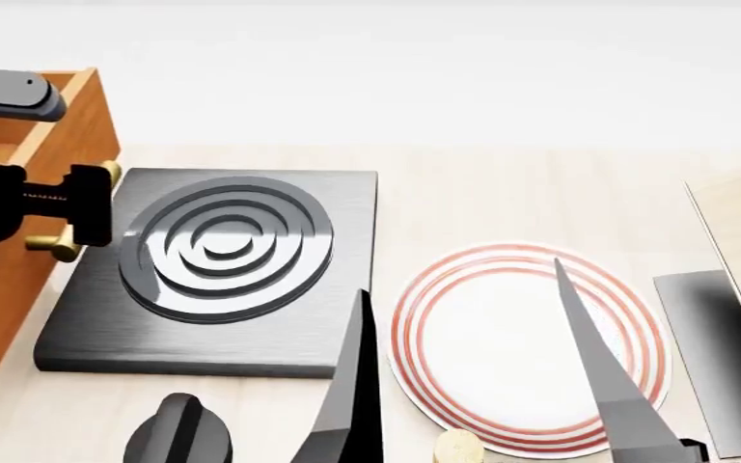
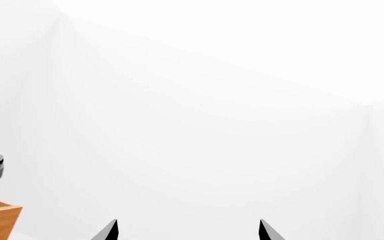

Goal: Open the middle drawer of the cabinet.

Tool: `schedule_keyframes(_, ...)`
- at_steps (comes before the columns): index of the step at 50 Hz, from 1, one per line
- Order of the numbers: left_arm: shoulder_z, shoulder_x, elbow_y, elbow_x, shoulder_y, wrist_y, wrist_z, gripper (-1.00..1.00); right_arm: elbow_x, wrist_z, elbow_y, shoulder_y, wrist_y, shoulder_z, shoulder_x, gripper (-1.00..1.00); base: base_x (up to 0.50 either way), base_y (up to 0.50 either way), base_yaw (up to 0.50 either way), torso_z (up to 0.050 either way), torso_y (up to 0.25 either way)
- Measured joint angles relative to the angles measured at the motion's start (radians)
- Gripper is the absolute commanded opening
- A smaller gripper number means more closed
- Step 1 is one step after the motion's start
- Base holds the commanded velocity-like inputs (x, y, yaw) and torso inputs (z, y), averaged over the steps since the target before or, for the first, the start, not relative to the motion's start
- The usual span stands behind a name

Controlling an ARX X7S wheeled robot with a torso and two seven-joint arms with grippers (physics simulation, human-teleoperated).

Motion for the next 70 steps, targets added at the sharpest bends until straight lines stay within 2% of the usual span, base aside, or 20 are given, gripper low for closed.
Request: schedule_keyframes(70, -0.064, 0.028, 0.189, -0.095, 0.049, -0.028, -0.174, 1.0, 0.019, 0.017, -0.002, 0.001, 0.002, -0.002, 0.021, 1.0, 0.0, 0.0, 0.0, 0.0, 0.0)
